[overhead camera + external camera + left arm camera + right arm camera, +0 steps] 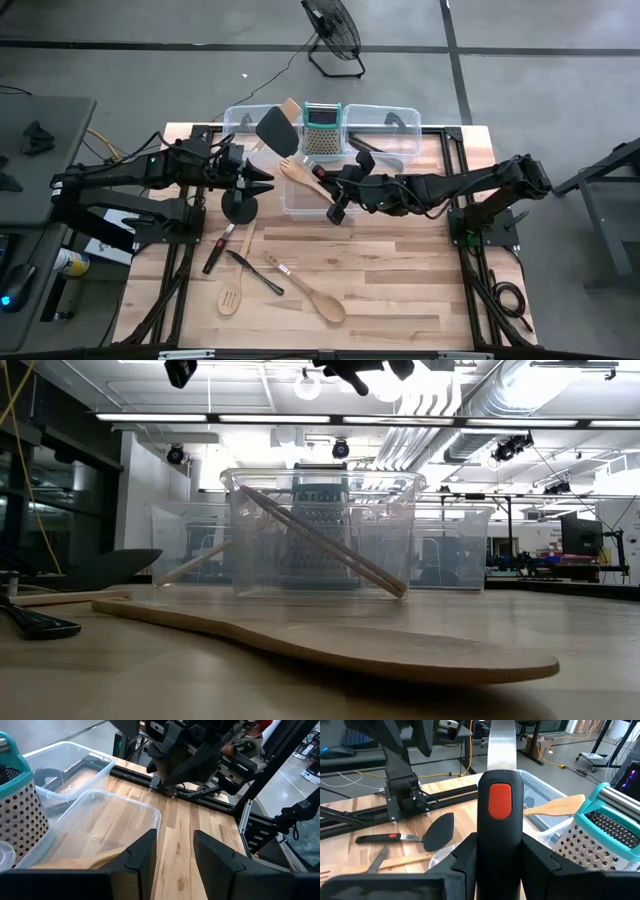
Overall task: Pick & Place Kitchen Items
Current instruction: Put the black spatula into the left transparent bin
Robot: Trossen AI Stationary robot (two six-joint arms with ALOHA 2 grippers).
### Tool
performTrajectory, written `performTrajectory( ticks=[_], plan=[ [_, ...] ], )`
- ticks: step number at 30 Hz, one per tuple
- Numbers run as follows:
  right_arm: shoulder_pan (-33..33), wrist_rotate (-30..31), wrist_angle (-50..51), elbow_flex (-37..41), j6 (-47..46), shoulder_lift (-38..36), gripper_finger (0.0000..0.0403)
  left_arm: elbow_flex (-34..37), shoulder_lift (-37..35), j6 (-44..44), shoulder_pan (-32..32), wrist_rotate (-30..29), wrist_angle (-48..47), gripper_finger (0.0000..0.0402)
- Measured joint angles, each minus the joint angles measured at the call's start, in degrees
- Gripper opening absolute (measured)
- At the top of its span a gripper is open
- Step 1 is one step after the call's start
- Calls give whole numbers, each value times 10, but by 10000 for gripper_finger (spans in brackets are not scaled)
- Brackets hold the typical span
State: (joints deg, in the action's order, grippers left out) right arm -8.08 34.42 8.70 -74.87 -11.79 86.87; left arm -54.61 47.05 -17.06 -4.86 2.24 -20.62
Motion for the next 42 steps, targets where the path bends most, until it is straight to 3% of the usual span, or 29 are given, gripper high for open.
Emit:
performTrajectory(
  ticks=[17, 24, 29, 35, 42],
  plan=[
    [-1, -5, -4, 0, 1, 0, 102, 0, 0, -13, 0, -1, 10, 129],
    [0, -25, -21, 0, 1, 0, 102, 0, 3, -27, 0, -27, 14, 132],
    [0, -35, -48, 0, 1, 0, 102, 1, 12, -34, 0, -16, 16, 182],
    [0, -69, -90, 0, 7, 0, 102, 0, 45, -24, 0, -17, 118, 268],
    [0, -101, -119, 0, 26, 0, 102, 1, 74, 2, 0, -18, 217, 283]
  ],
)
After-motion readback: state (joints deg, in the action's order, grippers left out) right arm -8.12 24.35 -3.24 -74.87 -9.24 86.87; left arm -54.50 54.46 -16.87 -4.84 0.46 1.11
